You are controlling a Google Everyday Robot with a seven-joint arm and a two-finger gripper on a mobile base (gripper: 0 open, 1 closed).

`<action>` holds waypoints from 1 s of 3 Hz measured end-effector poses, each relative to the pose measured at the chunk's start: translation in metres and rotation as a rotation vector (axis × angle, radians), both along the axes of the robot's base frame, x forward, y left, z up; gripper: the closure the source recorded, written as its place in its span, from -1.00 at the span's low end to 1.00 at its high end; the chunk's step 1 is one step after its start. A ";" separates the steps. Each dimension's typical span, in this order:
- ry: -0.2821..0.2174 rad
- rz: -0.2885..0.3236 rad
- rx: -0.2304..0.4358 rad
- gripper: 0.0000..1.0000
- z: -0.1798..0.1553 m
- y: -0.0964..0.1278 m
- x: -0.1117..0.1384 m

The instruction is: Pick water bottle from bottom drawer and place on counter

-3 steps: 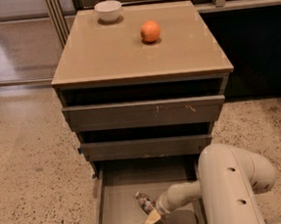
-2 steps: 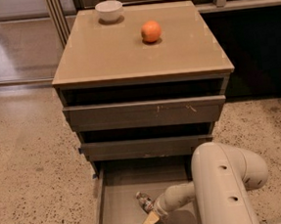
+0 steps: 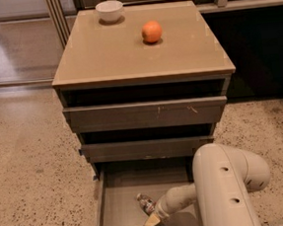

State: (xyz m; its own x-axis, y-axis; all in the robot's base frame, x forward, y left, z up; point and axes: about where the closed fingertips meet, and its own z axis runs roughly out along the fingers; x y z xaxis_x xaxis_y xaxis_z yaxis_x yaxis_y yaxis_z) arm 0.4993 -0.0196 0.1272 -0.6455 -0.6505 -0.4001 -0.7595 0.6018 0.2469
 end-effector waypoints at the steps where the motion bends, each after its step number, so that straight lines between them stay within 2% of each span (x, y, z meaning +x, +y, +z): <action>1: 0.000 0.000 0.000 -0.35 0.000 0.000 0.000; 3: 0.000 0.000 0.000 0.58 0.000 0.000 0.000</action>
Offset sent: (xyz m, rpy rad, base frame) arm 0.0000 0.0000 0.0000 0.0000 0.0000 0.0000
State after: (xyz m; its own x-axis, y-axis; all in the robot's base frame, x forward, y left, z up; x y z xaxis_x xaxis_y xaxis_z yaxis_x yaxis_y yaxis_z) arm 0.4992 -0.0195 0.1272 -0.6454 -0.6507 -0.4002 -0.7597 0.6016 0.2470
